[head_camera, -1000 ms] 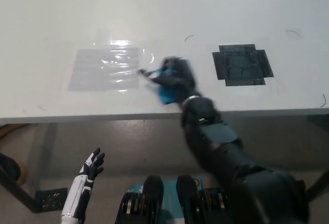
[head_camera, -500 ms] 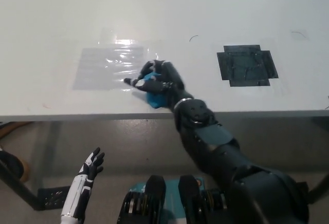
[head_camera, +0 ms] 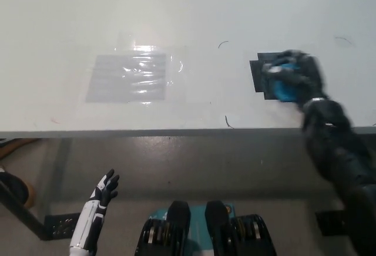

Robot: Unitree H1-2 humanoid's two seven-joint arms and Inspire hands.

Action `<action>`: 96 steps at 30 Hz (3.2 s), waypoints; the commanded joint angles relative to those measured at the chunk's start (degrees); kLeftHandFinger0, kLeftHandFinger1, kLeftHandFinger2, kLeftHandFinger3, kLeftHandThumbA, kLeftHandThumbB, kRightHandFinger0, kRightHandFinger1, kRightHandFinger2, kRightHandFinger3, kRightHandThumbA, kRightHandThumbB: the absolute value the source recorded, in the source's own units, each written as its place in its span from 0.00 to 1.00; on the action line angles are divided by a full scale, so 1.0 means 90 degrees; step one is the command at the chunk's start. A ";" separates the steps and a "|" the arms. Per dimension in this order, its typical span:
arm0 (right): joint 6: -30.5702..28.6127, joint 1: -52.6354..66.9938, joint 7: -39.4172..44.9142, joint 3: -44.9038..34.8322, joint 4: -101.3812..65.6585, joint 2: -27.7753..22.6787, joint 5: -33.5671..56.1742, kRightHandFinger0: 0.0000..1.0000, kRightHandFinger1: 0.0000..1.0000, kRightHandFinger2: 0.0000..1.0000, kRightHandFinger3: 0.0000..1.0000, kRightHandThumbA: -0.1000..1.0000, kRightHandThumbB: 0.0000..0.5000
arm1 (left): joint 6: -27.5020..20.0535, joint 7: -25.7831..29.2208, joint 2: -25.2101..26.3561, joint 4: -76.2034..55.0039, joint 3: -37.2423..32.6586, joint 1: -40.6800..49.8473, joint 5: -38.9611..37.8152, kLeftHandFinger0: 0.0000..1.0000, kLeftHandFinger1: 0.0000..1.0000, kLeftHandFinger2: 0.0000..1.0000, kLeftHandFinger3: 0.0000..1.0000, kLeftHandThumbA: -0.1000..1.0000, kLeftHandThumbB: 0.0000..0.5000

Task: A soft sponge is kept on the balc marked spot on the table infront of the robot and it uses its right hand fist to press down on it and drrags it across the table in a back and forth manner twice to clean it

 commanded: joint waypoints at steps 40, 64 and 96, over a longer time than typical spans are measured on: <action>-0.0117 0.0037 0.0095 -0.0302 -0.0102 0.0165 0.0593 0.00 0.00 0.08 0.12 1.00 0.22 | -0.0180 -0.0079 0.0135 -0.0048 -0.0017 -0.0094 -0.0081 1.00 1.00 1.00 1.00 1.00 0.14; -0.0090 -0.0041 -0.0020 -0.0016 -0.0032 0.0345 0.0549 0.00 0.00 0.19 0.25 1.00 0.23 | -0.0190 -0.0055 0.0153 -0.0001 -0.0001 -0.0132 -0.0057 1.00 1.00 1.00 1.00 1.00 0.16; 0.0405 0.4650 0.1485 0.1592 -1.4930 0.0548 -0.0433 1.00 1.00 1.00 1.00 1.00 0.65 | -0.0089 -0.0302 0.0265 0.0096 -0.0132 -0.0358 -0.0075 1.00 1.00 1.00 1.00 1.00 0.16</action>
